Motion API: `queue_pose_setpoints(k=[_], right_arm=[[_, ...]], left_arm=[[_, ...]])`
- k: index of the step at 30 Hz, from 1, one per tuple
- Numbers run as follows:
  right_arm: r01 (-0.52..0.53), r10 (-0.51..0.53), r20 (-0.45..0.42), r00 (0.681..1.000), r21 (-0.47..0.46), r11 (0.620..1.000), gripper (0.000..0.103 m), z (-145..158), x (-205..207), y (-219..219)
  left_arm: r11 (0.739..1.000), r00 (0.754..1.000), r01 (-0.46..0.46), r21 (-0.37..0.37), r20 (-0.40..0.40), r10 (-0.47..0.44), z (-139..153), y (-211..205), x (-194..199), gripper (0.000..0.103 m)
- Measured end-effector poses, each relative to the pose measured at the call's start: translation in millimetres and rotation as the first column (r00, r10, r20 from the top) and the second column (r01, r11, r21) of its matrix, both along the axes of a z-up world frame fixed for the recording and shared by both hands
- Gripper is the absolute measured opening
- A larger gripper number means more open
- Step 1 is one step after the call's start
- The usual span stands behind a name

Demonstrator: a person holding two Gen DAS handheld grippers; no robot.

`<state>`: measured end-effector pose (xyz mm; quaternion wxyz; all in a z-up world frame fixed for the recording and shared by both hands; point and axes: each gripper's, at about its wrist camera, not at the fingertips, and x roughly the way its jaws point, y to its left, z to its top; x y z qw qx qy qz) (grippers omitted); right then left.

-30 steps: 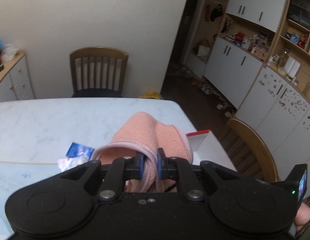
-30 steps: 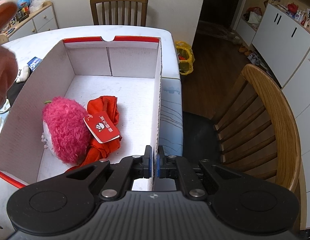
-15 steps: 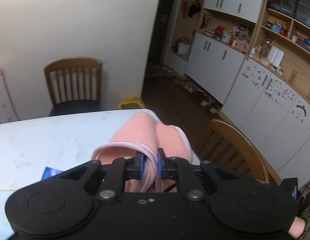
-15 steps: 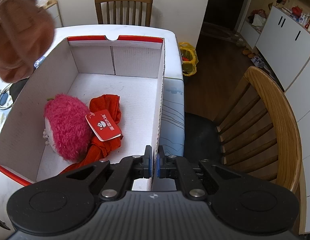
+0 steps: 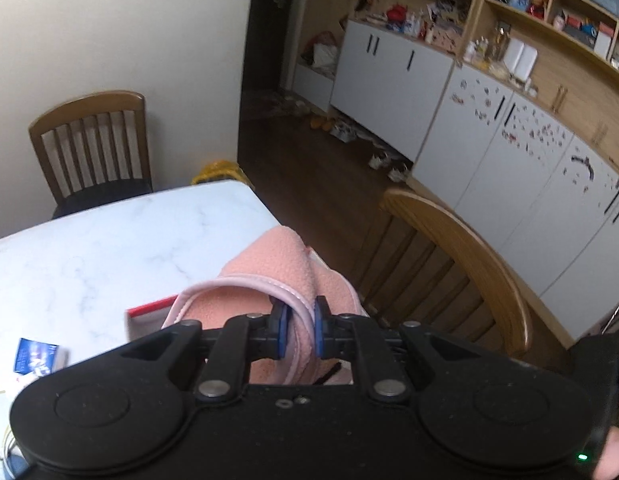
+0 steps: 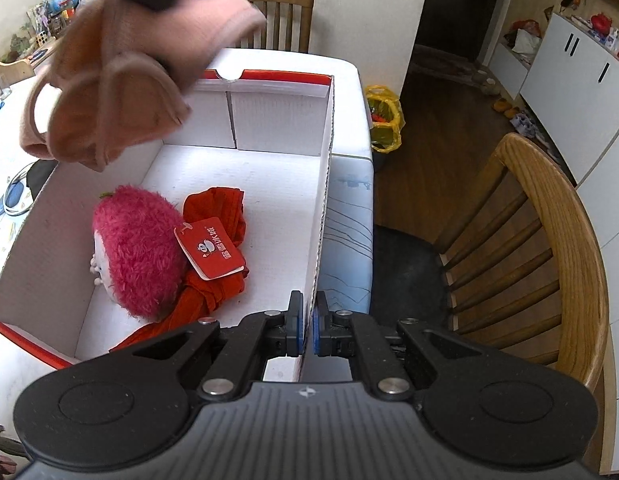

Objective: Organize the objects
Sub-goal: 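Lift the pink fleece garment into the box and release it over the doll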

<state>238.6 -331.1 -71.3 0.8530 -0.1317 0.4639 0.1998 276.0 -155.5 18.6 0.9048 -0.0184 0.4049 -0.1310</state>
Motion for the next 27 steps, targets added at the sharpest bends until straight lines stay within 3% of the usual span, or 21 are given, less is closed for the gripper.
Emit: queue_pose_setpoints(k=[9, 17, 21, 27], right_arm=[[-0.007, 0.007, -0.004, 1.0, 0.013, 1.0, 0.004, -0.3, -0.1, -2.3], [-0.017, 0.017, -0.006, 1.0, 0.018, 1.0, 0.005, -0.3, 0.1, -3.8], [-0.02, 0.02, -0.008, 1.0, 0.022, 1.0, 0.005, -0.2, 0.6, -3.8], [-0.015, 0.015, -0.014, 1.0, 0.03, 0.999, 0.005, -0.1, 1.0, -4.7]], left_arm=[[0.993, 0.995, 0.093, 0.07, -0.041, -0.09, -42.2, -27.1, 17.0, 0.01], [0.995, 0.986, 0.077, 0.061, -0.154, -0.067, -81.2, -28.1, 29.2, 0.011], [0.997, 0.976, 0.062, 0.04, -0.209, -0.052, -92.1, -25.7, 37.3, 0.018], [0.999, 0.973, 0.048, 0.01, -0.227, -0.044, -94.8, -18.2, 34.4, 0.028]])
